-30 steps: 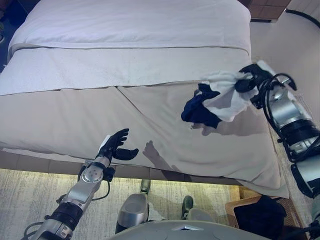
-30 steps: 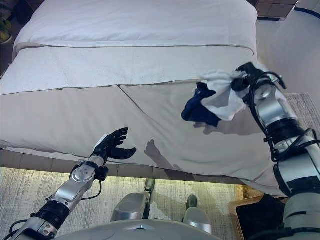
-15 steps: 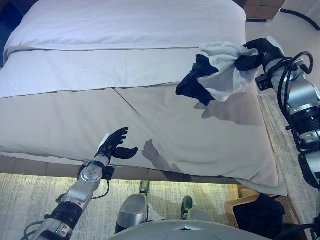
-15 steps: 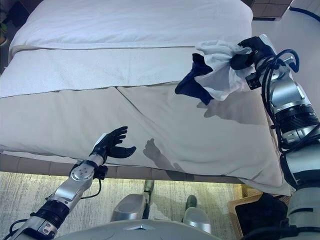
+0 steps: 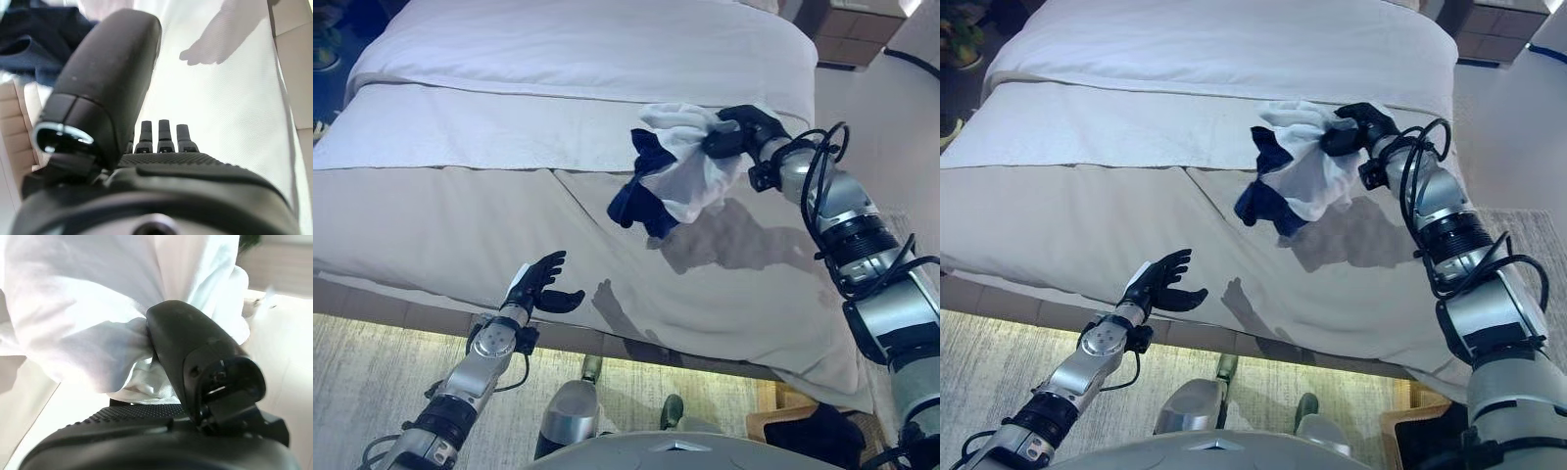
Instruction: Pick up the clothes from the bed and place them into the basket
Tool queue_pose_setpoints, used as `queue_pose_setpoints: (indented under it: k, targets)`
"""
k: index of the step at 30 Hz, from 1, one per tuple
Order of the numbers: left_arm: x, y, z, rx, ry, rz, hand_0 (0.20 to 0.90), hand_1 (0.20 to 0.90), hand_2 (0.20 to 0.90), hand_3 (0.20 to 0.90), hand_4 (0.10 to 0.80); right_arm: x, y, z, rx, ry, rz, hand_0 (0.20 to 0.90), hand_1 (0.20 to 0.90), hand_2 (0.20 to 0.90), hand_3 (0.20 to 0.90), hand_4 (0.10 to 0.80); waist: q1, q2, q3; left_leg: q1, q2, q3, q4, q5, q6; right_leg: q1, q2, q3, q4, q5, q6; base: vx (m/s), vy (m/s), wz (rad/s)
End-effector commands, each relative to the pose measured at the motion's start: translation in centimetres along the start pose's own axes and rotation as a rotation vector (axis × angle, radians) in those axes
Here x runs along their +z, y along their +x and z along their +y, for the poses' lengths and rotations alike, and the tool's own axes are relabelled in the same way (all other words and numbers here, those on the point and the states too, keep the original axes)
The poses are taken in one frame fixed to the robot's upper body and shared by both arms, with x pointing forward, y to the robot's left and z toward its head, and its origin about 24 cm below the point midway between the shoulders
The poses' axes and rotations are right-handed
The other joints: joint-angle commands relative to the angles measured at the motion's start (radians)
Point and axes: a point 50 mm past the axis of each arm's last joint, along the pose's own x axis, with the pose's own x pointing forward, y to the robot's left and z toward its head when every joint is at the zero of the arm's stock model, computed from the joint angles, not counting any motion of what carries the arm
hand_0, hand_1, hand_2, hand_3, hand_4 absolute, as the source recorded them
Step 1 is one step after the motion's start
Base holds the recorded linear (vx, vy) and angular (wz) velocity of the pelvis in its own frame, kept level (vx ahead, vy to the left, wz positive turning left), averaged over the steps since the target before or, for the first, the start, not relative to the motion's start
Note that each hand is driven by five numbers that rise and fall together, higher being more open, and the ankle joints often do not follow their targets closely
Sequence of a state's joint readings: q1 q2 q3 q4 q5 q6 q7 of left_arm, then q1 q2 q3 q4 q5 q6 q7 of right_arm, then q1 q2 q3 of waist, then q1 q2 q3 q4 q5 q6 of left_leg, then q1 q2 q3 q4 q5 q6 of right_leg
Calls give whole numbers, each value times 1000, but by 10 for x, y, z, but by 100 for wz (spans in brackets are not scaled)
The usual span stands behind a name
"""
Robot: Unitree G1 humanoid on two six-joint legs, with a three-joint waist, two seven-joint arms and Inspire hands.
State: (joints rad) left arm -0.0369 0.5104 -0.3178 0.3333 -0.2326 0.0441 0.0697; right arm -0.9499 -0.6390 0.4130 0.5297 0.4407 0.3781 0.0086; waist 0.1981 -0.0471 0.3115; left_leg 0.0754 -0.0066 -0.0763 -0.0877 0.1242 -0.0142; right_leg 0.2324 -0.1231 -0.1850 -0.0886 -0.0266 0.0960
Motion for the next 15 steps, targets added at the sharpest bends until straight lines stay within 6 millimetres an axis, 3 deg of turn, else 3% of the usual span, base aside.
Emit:
queue_pose_setpoints:
  k: [1, 3, 9, 15]
  targets:
    - [1, -5, 1, 1, 47, -63, 900, 900, 900, 900, 800, 69, -8, -18, -86, 54, -318, 300, 300, 300, 200, 100, -1, -14, -157, 27, -9, -12, 47, -138, 10, -104, -8, -5, 100, 30, -29, 25, -15, 8]
    - [-1, -6, 2, -1, 49, -57, 900, 900, 900, 900, 800, 61, -8, -23, -114, 101, -306, 300, 300, 300, 200, 100, 1, -13, -160, 25, -10, -15, 45, -136, 9, -105, -6, -5, 98, 31, -29, 21, -22, 9]
    - [-3, -5, 2, 4, 53, -51, 900, 900, 900, 900, 800, 5, -7, -43, -200, 172, -146, 300, 300, 300, 200, 100, -1, -3, -150, 17, -11, -17, 44, -135, 10, -117, -3, -6, 103, 30, -28, -4, -31, 4]
    - [3, -1, 4, 15, 53, -65, 900, 900, 900, 900, 800, -77, -17, -67, -315, 218, 93, 300, 300, 300, 200, 100, -1, 27, -117, -9, -14, -18, 61, -135, 15, -146, -6, -3, 121, 25, -31, -38, -38, 1]
